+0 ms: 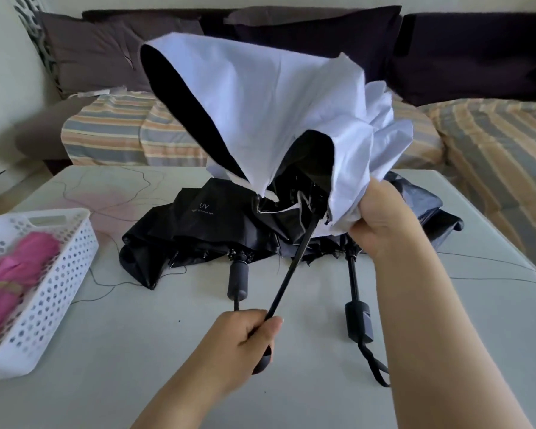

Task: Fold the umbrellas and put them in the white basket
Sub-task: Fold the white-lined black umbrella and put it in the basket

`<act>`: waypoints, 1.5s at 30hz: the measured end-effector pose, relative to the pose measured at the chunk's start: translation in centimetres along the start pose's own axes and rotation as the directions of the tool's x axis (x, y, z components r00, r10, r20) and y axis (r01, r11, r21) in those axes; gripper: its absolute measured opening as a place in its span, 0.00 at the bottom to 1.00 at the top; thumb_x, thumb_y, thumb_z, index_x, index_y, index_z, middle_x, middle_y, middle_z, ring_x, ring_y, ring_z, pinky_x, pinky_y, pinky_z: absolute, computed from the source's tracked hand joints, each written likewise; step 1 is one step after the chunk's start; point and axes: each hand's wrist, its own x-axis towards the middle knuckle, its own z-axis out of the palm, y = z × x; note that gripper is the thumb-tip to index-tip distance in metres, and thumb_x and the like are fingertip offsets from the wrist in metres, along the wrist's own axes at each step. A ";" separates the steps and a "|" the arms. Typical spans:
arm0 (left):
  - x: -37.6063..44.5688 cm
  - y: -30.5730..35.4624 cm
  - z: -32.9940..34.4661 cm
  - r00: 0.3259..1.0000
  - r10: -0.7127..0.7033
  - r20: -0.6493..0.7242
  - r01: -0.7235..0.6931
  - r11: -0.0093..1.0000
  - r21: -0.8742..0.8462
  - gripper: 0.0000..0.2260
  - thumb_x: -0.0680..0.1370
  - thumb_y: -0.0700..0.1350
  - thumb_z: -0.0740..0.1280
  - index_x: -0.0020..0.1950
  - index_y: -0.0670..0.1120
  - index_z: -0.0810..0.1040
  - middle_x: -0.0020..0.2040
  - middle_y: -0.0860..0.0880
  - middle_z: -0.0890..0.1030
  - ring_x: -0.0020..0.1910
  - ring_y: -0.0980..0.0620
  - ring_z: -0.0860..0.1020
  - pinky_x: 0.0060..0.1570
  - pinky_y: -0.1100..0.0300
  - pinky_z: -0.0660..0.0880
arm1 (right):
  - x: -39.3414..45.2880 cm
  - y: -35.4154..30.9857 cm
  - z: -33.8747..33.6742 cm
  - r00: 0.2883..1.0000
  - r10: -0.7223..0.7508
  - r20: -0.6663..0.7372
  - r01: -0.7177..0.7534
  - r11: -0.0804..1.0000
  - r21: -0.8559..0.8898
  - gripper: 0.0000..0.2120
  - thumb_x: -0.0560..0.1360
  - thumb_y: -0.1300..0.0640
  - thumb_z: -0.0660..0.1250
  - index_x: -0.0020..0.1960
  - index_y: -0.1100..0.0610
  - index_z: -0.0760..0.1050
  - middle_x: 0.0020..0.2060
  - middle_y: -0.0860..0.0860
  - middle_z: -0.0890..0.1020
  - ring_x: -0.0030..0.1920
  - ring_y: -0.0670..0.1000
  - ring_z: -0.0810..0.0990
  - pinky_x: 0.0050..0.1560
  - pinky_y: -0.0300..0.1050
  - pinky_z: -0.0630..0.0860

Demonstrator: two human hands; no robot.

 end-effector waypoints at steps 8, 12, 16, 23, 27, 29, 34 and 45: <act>0.4 1.2 0.4 0.995 -0.092 -0.030 0.084 0.975 -0.208 0.17 0.80 0.53 0.56 0.38 0.41 0.67 0.30 0.48 0.79 0.26 0.50 0.73 0.24 0.65 0.64 | -0.8 2.1 1.4 0.996 -0.040 0.083 0.043 0.998 -0.035 0.11 0.80 0.58 0.63 0.39 0.57 0.75 0.22 0.45 0.76 0.25 0.45 0.75 0.25 0.36 0.69; 1.6 0.9 0.2 0.927 -0.298 -0.227 0.149 0.850 -0.505 0.22 0.79 0.61 0.55 0.47 0.42 0.70 0.31 0.44 0.81 0.25 0.47 0.74 0.29 0.61 0.65 | -1.2 3.8 3.1 0.988 -0.031 0.149 0.041 0.997 -0.068 0.07 0.80 0.60 0.62 0.47 0.62 0.77 0.32 0.53 0.78 0.35 0.52 0.76 0.33 0.42 0.72; 1.4 1.1 0.1 0.931 -0.340 -0.134 0.142 0.674 -0.725 0.17 0.73 0.55 0.64 0.49 0.41 0.74 0.37 0.42 0.83 0.31 0.46 0.78 0.29 0.58 0.69 | -0.8 4.2 3.8 0.991 0.037 0.126 -0.047 0.996 0.075 0.03 0.80 0.60 0.62 0.51 0.59 0.70 0.26 0.48 0.76 0.27 0.45 0.75 0.26 0.37 0.70; 0.1 1.5 -0.7 0.944 -0.094 -0.315 -0.068 0.881 -0.467 0.09 0.78 0.39 0.64 0.39 0.38 0.77 0.30 0.45 0.77 0.30 0.52 0.75 0.30 0.61 0.69 | -2.6 3.5 5.4 0.989 0.127 0.080 -0.135 0.985 0.105 0.12 0.80 0.57 0.62 0.52 0.53 0.56 0.19 0.48 0.68 0.18 0.45 0.67 0.21 0.35 0.65; -0.9 2.7 -1.5 0.911 -0.026 -0.413 -0.181 0.871 -0.456 0.11 0.75 0.46 0.64 0.33 0.44 0.76 0.24 0.49 0.74 0.27 0.51 0.72 0.29 0.62 0.68 | -5.0 0.2 7.5 0.999 0.031 0.035 -0.030 0.999 -0.026 0.13 0.76 0.51 0.67 0.48 0.62 0.75 0.30 0.57 0.81 0.33 0.55 0.81 0.34 0.48 0.79; -1.7 3.7 -2.1 0.892 0.013 -0.452 -0.247 0.851 -0.464 0.09 0.69 0.50 0.63 0.33 0.46 0.77 0.24 0.46 0.74 0.28 0.48 0.71 0.29 0.60 0.67 | -6.0 -1.8 8.6 0.997 -0.057 0.055 0.061 0.996 -0.070 0.07 0.75 0.50 0.69 0.43 0.54 0.79 0.44 0.60 0.83 0.47 0.59 0.83 0.52 0.59 0.80; -3.3 5.1 -4.1 0.850 0.166 -0.500 -0.384 0.845 -0.372 0.13 0.68 0.56 0.63 0.35 0.47 0.78 0.30 0.39 0.78 0.28 0.54 0.77 0.30 0.69 0.71 | -7.0 -4.9 10.3 0.986 -0.136 0.096 0.139 0.990 -0.025 0.07 0.76 0.54 0.68 0.47 0.57 0.81 0.34 0.54 0.79 0.36 0.50 0.78 0.39 0.44 0.75; -6.2 3.7 -7.7 0.442 0.095 -0.892 -0.420 0.900 -0.112 0.17 0.66 0.64 0.61 0.53 0.74 0.64 0.62 0.65 0.64 0.62 0.65 0.69 0.58 0.68 0.65 | -8.0 -0.1 8.2 0.977 0.160 0.144 -0.151 0.986 -0.067 0.09 0.80 0.63 0.57 0.42 0.62 0.71 0.19 0.48 0.74 0.18 0.44 0.72 0.20 0.35 0.66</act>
